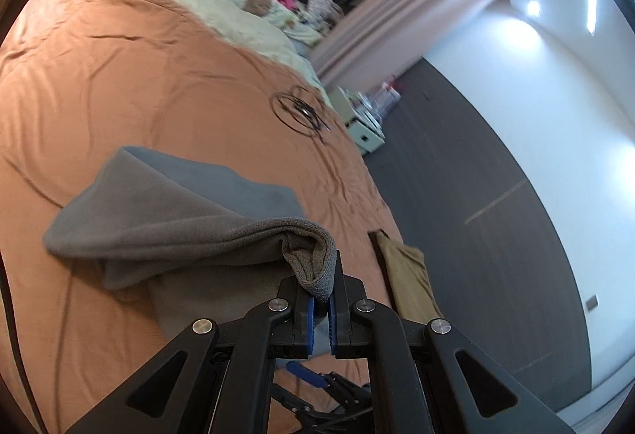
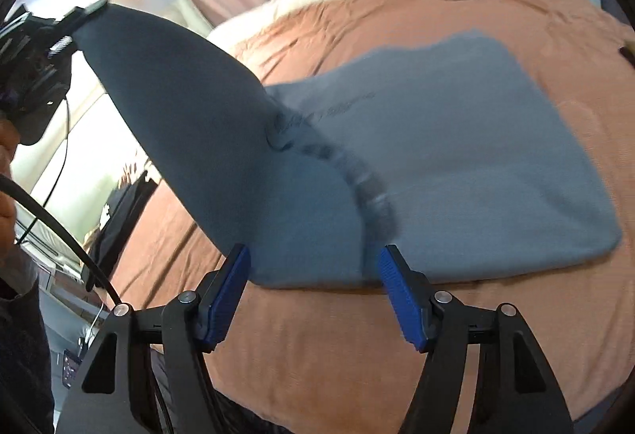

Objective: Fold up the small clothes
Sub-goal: 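Grasp the square's edge with both grippers and lift it over, then lay the lifted edge over the square and open both grippers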

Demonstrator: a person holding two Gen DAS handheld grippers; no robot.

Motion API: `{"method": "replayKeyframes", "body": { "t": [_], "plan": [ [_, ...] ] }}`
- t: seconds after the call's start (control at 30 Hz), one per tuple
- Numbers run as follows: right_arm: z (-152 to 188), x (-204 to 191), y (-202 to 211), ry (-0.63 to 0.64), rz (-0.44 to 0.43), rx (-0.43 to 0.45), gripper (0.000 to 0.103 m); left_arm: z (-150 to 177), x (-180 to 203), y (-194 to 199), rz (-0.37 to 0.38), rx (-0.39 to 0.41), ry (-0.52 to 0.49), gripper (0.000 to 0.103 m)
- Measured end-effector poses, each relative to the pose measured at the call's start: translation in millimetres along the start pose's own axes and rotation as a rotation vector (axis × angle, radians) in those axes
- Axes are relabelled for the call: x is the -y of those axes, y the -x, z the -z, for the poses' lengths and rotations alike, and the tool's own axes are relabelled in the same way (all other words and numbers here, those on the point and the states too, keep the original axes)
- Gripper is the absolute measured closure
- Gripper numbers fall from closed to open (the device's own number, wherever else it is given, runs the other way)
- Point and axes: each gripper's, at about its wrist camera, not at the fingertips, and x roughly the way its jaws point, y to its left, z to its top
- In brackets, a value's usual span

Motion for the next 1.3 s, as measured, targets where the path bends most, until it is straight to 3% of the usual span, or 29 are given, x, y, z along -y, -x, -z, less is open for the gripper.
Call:
{"method": "replayKeyframes", "body": {
  "t": [0.47, 0.57, 0.63, 0.7, 0.73, 0.9, 1.1, 1.23, 1.3],
  "plan": [
    [14.3, 50.3, 72.1, -0.103, 0.087, 0.046, 0.037, 37.8, 61.5, -109.8, 0.058, -0.214, -0.117, 0.099],
    [17.7, 54.8, 81.3, -0.127, 0.118, 0.045, 0.037, 49.4, 72.0, -137.1, 0.026, -0.274, -0.163, 0.097],
    [19.3, 60.6, 90.7, -0.149, 0.123, 0.046, 0.037, 59.2, 78.0, -150.0, -0.024, -0.314, -0.209, 0.079],
    [18.8, 66.4, 96.1, -0.169, 0.124, 0.039, 0.037, 66.3, 79.3, -151.2, -0.010, -0.327, -0.222, 0.047],
    [17.9, 68.1, 97.6, -0.169, 0.129, 0.037, 0.037, 68.3, 78.0, -146.8, -0.013, -0.315, -0.224, 0.044],
    [7.0, 56.0, 97.6, -0.084, 0.140, 0.011, 0.037, 73.0, 54.9, -122.2, -0.074, -0.291, -0.204, 0.044],
    [-18.1, 42.5, 79.5, 0.053, 0.211, -0.054, 0.038, 78.9, 2.9, -100.9, -0.225, -0.264, -0.149, 0.044],
    [-34.0, 38.5, 57.6, 0.141, 0.268, -0.140, 0.059, 87.9, -39.6, -93.8, -0.295, -0.279, -0.072, 0.044],
    [-42.7, 32.0, 44.2, 0.189, 0.308, -0.180, 0.061, 93.1, -56.7, -93.0, -0.324, -0.284, -0.041, 0.044]
  ]
}}
